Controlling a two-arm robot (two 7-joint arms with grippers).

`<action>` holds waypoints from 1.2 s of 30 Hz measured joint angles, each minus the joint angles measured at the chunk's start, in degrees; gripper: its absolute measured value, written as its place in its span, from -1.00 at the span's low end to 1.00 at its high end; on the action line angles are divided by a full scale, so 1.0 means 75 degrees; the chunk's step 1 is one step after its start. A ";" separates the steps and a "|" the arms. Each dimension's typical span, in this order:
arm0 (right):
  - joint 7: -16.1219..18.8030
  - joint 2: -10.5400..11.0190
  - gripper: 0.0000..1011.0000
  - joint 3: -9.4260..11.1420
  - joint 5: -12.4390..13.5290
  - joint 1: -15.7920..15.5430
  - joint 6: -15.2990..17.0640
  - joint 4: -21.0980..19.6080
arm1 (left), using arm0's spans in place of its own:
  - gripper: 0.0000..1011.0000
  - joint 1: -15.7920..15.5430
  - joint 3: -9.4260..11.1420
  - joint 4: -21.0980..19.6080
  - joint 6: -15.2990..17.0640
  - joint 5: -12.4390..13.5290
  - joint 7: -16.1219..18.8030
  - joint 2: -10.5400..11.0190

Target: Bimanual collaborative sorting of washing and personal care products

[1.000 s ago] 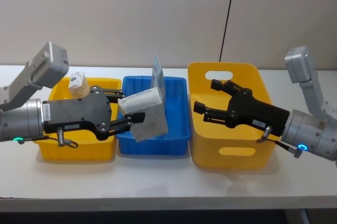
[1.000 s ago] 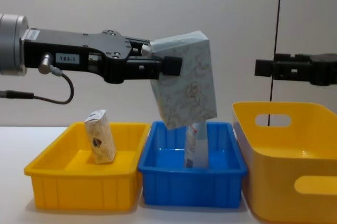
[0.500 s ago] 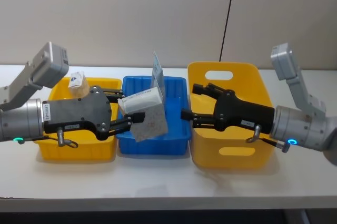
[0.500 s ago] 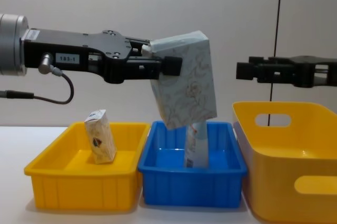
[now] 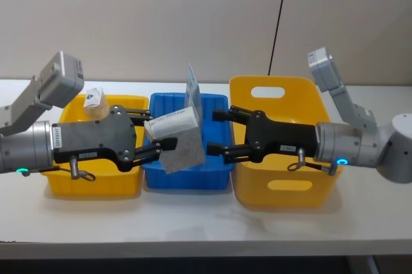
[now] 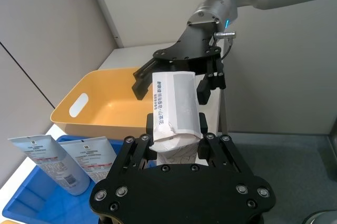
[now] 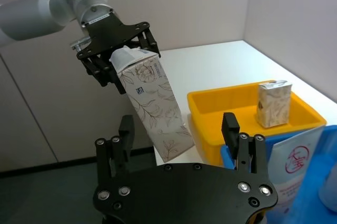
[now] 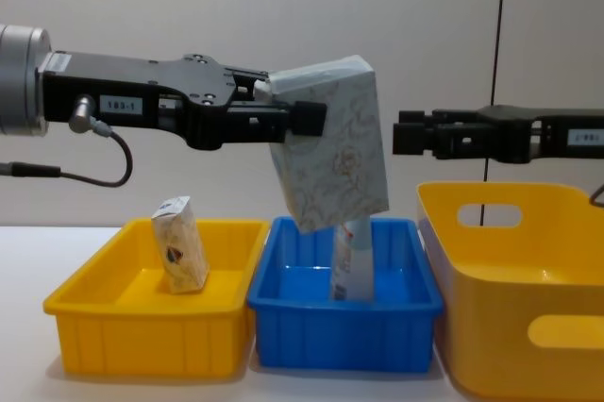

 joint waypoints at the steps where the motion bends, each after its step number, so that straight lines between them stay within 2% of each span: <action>1: 0.0049 -0.0024 0.98 -0.0043 -0.0008 0.0049 -0.0013 0.0092 | -0.28 0.0000 0.0000 0.0000 0.0000 0.0000 0.0000 0.0000; 10: 0.0539 -0.0291 0.98 -0.0368 -0.0135 0.0582 -0.0233 0.0873 | -0.28 0.0000 0.0000 0.0000 0.0000 -0.0001 0.0000 0.0000; 20: 0.0813 -0.0576 0.98 -0.0655 -0.0241 0.0964 -0.0459 0.1489 | -0.28 0.0000 -0.0001 0.0000 0.0000 0.0000 0.0000 0.0000; 36: 0.0986 -0.0920 0.98 -0.0909 -0.0259 0.1252 -0.0711 0.1968 | -0.28 0.0000 0.0000 0.0000 0.0000 0.0000 0.0000 0.0000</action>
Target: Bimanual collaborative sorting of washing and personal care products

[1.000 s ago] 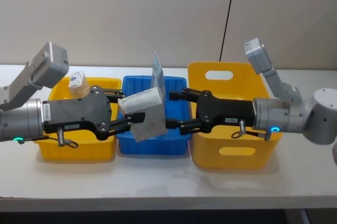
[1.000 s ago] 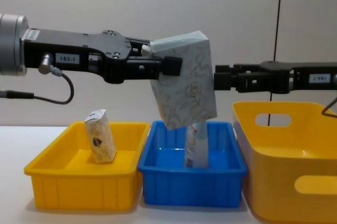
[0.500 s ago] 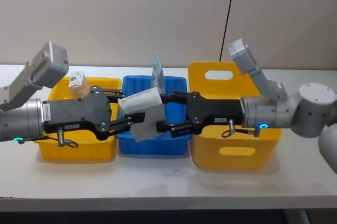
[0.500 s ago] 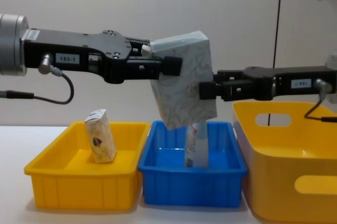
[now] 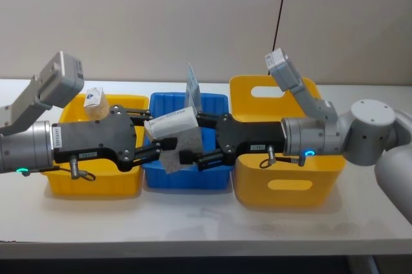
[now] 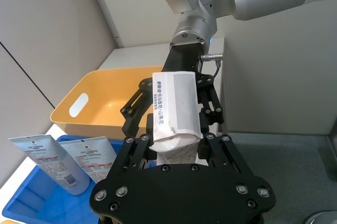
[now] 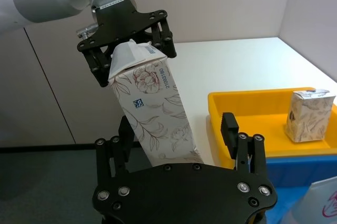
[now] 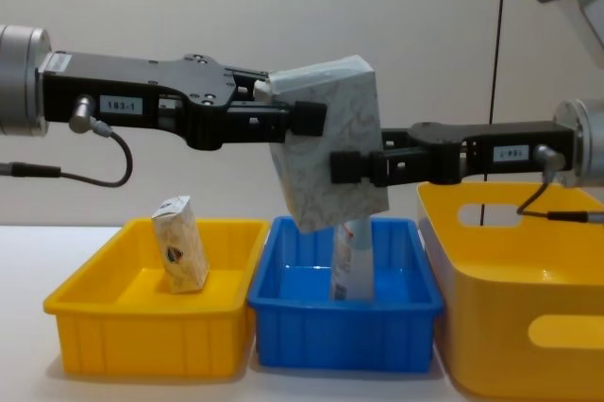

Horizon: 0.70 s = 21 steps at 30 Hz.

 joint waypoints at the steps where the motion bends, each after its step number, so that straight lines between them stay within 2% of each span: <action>1: 0.0007 -0.0010 0.98 -0.0008 0.0002 0.0008 -0.0009 0.0014 | -0.28 0.0000 0.0000 0.0000 0.0000 0.0000 0.0000 0.0000; 6: 0.0038 -0.0061 0.83 -0.0043 0.0026 0.0049 -0.0058 0.0071 | -0.28 0.0000 0.0000 0.0000 0.0000 0.0000 0.0000 0.0000; 7: 0.0052 -0.0072 0.72 -0.0052 0.0042 0.0059 -0.0068 0.0083 | -0.28 0.0000 0.0000 0.0000 0.0000 0.0000 0.0000 0.0000; 11: 0.0090 -0.0083 0.59 -0.0075 0.0074 0.0078 -0.0084 0.0096 | -0.28 0.0000 -0.0001 0.0000 0.0000 0.0000 0.0004 0.0000; 14: 0.0119 -0.0084 0.33 -0.0092 0.0100 0.0087 -0.0090 0.0096 | -0.28 0.0000 -0.0003 0.0001 0.0000 0.0000 0.0009 0.0000; 21: 0.0156 -0.0065 -0.05 -0.0146 0.0138 0.0094 -0.0087 0.0050 | -0.28 -0.0001 -0.0009 0.0001 -0.0001 -0.0001 0.0015 0.0001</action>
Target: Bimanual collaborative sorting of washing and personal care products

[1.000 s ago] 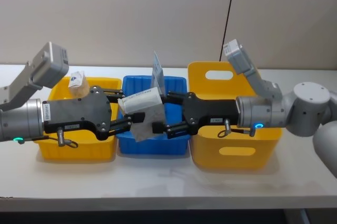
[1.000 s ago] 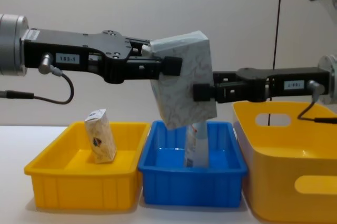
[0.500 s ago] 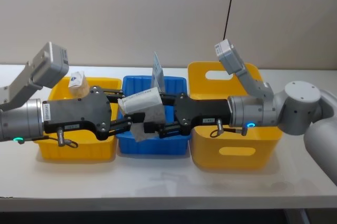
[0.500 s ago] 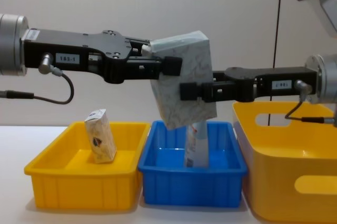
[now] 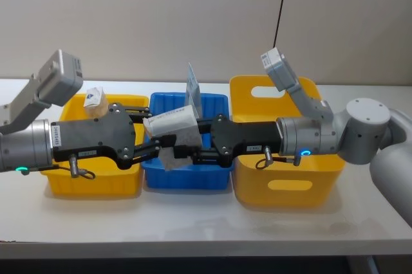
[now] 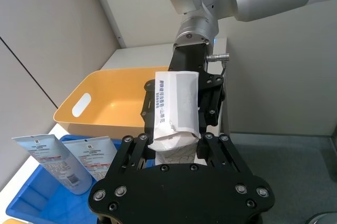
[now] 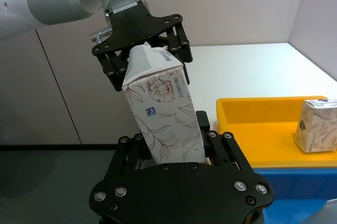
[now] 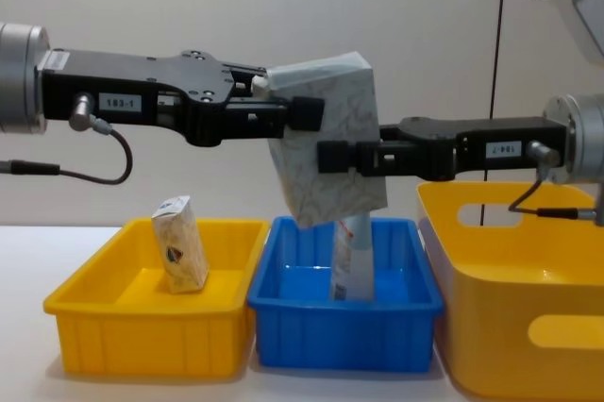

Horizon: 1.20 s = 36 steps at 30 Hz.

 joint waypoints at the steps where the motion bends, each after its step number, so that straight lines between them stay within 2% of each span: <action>1: 0.0001 0.0002 -0.07 -0.0004 0.0003 0.0000 0.0002 -0.0006 | -0.28 0.0000 -0.0003 0.0000 0.0000 0.0000 0.0001 0.0000; 9: -0.0004 0.0061 -0.23 -0.0074 0.0041 -0.0003 0.0044 -0.0126 | -0.28 0.0000 -0.0003 0.0001 0.0000 -0.0003 -0.0001 -0.0001; 14: -0.0022 0.0095 -0.23 -0.0103 0.0062 -0.0025 0.0074 -0.0198 | -0.27 0.0001 0.0010 -0.0001 0.0000 -0.0002 -0.0006 -0.0002; 17: -0.0050 0.0116 -0.26 -0.0119 0.0089 -0.0039 0.0086 -0.0241 | -0.04 0.0001 0.0017 -0.0003 0.0000 -0.0002 -0.0014 -0.0002; 19: -0.0065 0.0133 -0.27 -0.0130 0.0106 -0.0052 0.0095 -0.0280 | 0.02 0.0002 0.0019 -0.0003 0.0000 -0.0001 -0.0020 -0.0002; 29: -0.0095 0.0202 -0.28 -0.0168 0.0172 -0.0090 0.0103 -0.0411 | 0.66 0.0002 0.0022 -0.0004 0.0000 0.0002 -0.0031 -0.0001; 36: -0.0137 0.0329 -0.28 -0.0152 0.0254 -0.0169 0.0130 -0.0585 | 0.98 0.0001 0.0019 -0.0002 0.0000 0.0002 -0.0028 -0.0001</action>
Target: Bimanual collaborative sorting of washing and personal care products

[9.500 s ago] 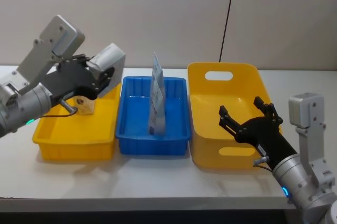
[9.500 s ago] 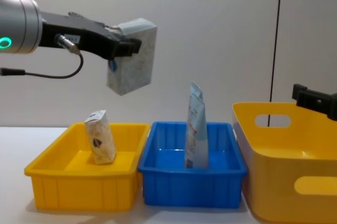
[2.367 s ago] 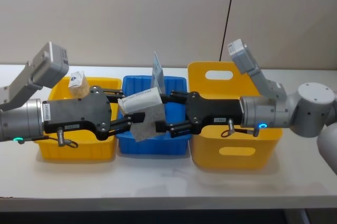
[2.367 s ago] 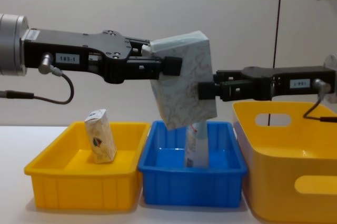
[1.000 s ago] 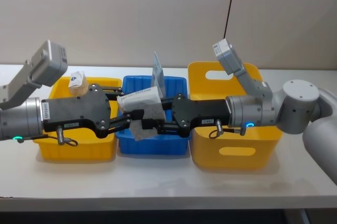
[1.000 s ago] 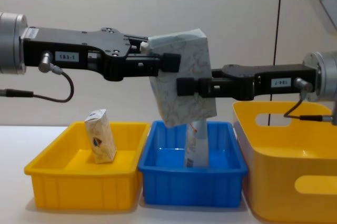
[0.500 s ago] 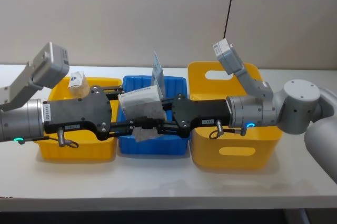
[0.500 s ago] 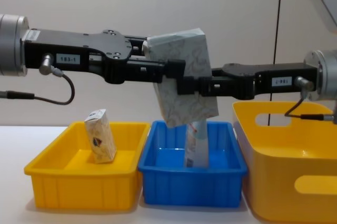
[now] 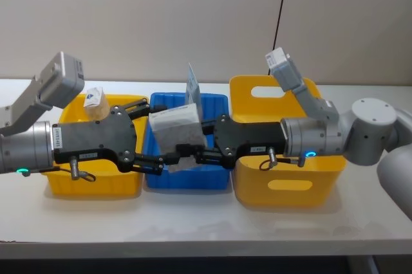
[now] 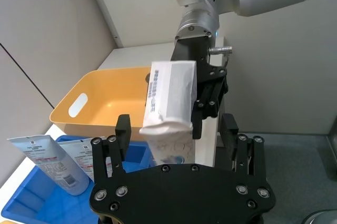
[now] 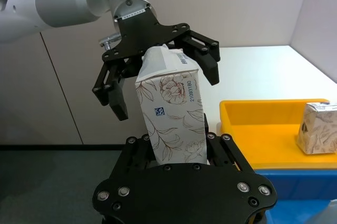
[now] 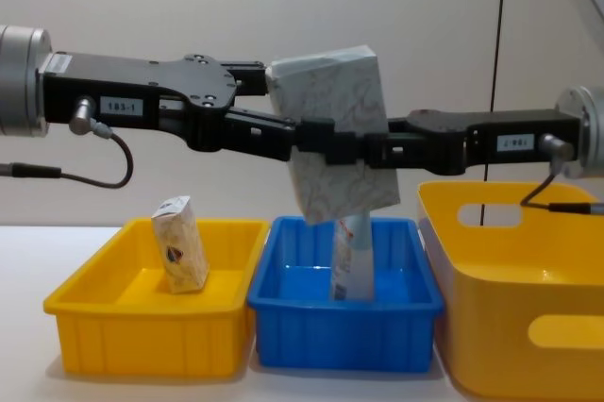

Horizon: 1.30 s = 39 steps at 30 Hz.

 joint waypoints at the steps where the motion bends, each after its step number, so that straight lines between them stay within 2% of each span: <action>1: -0.0011 0.0047 -0.28 0.0013 0.0024 -0.0031 0.0011 -0.0073 | 0.98 0.0000 -0.0001 0.0001 0.0000 -0.0001 0.0001 0.0000; 11: -0.0196 0.0484 -0.28 0.0208 0.0241 -0.0346 0.0141 -0.0716 | 0.98 0.0000 -0.0008 0.0001 0.0000 -0.0001 0.0005 -0.0001; 20: -0.0642 0.1120 -0.28 0.0566 0.0505 -0.0869 0.0251 -0.1533 | 0.98 -0.0001 -0.0010 0.0002 0.0000 -0.0002 0.0010 0.0000; 28: -0.1310 0.1612 -0.28 0.0901 0.0661 -0.1368 0.0287 -0.2158 | 0.98 -0.0001 -0.0010 0.0001 0.0000 -0.0001 0.0013 0.0000; 39: -0.2391 0.2033 -0.28 0.1241 0.0681 -0.1920 0.0302 -0.2740 | 0.98 0.0000 -0.0010 0.0001 0.0000 -0.0001 0.0013 0.0000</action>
